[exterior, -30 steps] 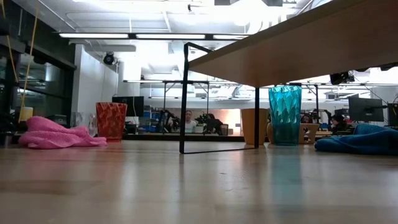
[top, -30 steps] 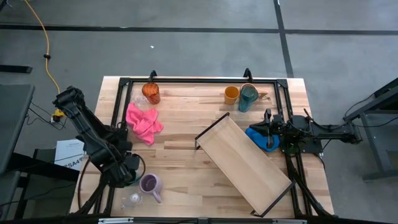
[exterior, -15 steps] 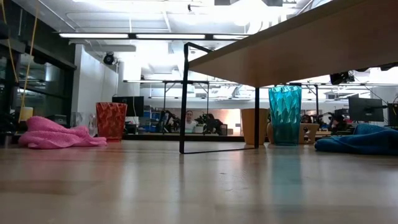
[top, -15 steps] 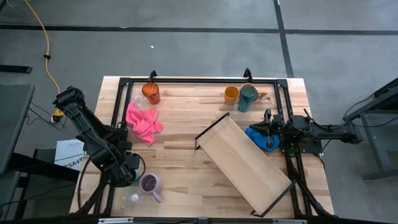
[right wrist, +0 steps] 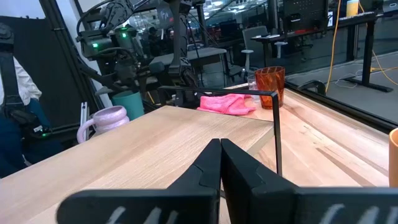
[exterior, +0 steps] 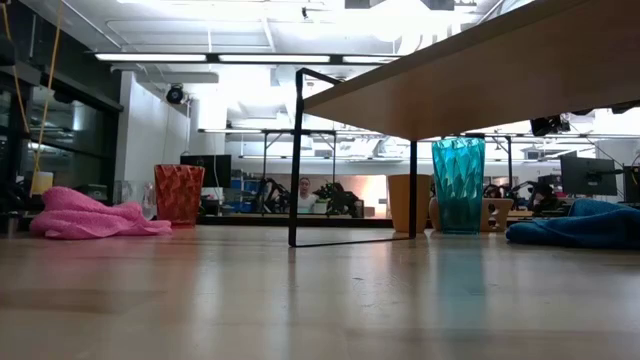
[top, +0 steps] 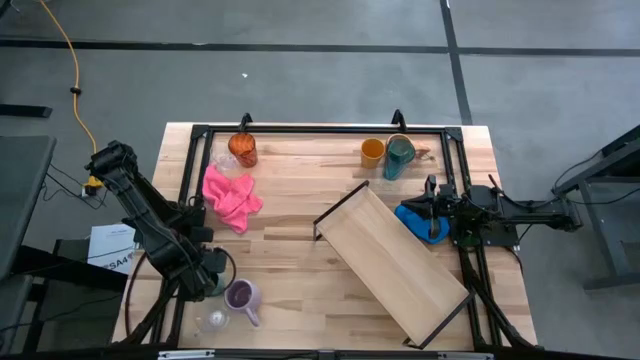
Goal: Stack small to large cups/mugs on shelf
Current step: Put the green cup on the shelf
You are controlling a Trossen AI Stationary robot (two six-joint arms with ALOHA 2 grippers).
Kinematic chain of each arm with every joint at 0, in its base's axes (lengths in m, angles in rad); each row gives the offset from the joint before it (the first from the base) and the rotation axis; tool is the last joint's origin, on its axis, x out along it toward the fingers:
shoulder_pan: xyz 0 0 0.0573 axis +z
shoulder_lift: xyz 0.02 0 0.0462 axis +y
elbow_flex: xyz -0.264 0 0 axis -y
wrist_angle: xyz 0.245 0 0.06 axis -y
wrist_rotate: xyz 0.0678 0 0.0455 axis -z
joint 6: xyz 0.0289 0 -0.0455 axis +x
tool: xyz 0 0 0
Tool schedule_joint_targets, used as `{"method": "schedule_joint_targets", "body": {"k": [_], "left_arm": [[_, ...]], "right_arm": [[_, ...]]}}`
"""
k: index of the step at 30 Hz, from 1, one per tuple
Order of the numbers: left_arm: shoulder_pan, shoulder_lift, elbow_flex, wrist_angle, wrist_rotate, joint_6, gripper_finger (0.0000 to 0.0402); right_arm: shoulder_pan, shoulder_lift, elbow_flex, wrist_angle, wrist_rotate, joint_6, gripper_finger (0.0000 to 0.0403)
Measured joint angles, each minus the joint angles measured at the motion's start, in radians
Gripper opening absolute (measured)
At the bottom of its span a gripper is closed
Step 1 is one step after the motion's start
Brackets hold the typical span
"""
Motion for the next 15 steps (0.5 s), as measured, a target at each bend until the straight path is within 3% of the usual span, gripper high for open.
{"method": "schedule_joint_targets", "body": {"k": [2, 15], "left_arm": [[0.000, -0.003, 0.002, 0.001, 0.005, 0.000, 0.0008], [0.000, -0.005, 0.015, -0.049, 0.020, 0.000, 0.0003]], "right_arm": [[0.000, 0.000, 0.000, 0.000, 0.000, 0.000, 0.0000], [0.000, 0.000, 0.000, 0.000, 0.000, 0.000, 0.0000]]}}
